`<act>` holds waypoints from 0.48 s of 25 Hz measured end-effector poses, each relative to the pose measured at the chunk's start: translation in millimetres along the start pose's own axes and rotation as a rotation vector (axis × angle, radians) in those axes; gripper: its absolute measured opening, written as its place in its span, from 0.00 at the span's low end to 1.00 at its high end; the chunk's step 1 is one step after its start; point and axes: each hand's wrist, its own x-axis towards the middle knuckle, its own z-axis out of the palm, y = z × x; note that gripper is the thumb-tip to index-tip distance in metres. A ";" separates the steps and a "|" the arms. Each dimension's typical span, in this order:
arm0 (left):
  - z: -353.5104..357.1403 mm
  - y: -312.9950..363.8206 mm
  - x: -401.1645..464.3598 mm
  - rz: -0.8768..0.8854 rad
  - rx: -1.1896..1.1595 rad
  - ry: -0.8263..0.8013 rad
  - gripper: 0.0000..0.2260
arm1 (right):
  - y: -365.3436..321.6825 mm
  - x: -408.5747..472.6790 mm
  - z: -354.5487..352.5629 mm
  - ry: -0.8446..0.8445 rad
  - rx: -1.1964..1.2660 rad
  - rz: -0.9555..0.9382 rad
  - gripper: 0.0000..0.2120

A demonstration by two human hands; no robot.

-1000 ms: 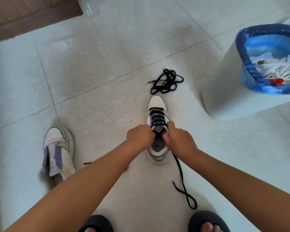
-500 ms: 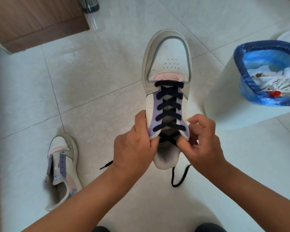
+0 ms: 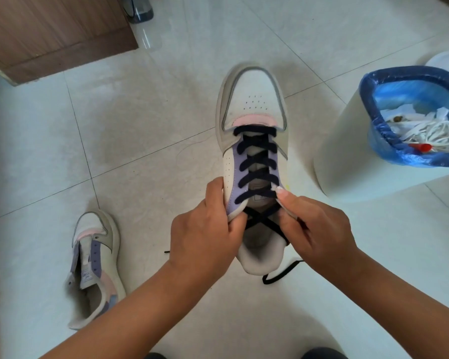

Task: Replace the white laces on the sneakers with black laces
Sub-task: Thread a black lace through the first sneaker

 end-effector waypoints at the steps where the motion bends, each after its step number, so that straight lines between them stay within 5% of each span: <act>1: 6.5 -4.1 2.3 -0.064 0.058 -0.107 0.13 | 0.1 -3.6 3.2 -0.049 0.016 0.090 0.12; 4: 46.5 -28.1 4.2 -0.186 0.188 -0.420 0.10 | 5.7 -24.8 25.5 -0.542 0.010 0.580 0.11; 7: 92.6 -53.3 -10.3 -0.220 0.219 -0.646 0.13 | 13.5 -58.1 58.5 -0.917 -0.078 0.679 0.14; 12: 97.9 -70.9 -37.4 -0.373 -0.163 -0.730 0.18 | 7.1 -81.1 60.4 -0.828 0.229 1.097 0.17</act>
